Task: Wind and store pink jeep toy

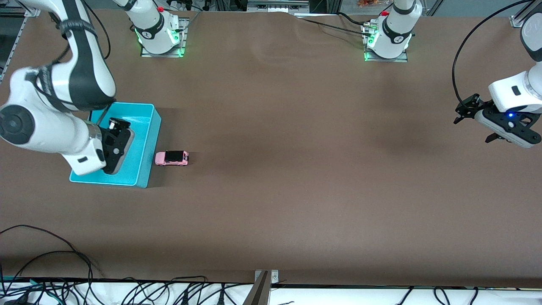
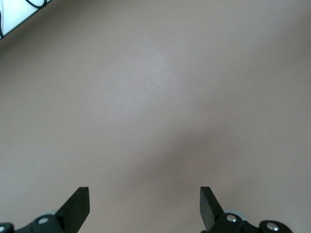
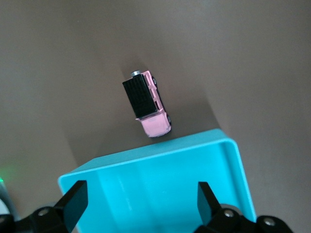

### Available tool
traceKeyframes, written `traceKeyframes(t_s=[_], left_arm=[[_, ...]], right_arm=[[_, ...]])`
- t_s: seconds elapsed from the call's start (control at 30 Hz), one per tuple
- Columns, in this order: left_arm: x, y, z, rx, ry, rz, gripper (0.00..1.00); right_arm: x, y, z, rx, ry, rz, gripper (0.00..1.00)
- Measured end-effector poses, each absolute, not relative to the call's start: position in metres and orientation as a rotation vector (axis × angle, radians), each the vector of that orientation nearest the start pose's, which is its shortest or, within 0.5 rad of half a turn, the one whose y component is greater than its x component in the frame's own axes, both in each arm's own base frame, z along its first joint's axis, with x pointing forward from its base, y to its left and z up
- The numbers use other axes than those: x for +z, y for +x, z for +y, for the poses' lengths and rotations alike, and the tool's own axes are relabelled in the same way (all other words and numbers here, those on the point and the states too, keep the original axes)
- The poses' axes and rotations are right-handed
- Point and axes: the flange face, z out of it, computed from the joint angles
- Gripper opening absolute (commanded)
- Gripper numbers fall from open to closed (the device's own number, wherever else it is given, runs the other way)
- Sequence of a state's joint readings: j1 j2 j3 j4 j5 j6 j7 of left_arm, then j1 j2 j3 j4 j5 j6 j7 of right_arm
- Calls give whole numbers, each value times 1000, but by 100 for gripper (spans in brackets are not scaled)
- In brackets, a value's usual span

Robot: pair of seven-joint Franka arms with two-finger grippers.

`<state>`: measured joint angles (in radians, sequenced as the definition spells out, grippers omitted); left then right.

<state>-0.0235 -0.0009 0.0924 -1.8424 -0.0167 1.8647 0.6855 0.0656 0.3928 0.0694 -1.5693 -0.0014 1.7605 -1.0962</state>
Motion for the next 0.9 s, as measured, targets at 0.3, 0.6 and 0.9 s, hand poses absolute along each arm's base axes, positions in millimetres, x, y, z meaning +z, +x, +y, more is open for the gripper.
traceKeyframes(t_s=[0.3, 0.6, 0.9], left_arm=[[495, 550, 38, -25, -3011, 944, 100], [504, 547, 38, -71, -3112, 844, 100], [541, 538, 40, -148, -3190, 447, 100]], right_arm=[[342, 644, 110, 184, -2360, -1875, 100], [284, 624, 122, 97, -2310, -1981, 100], [234, 595, 128, -15, -2285, -2072, 100]])
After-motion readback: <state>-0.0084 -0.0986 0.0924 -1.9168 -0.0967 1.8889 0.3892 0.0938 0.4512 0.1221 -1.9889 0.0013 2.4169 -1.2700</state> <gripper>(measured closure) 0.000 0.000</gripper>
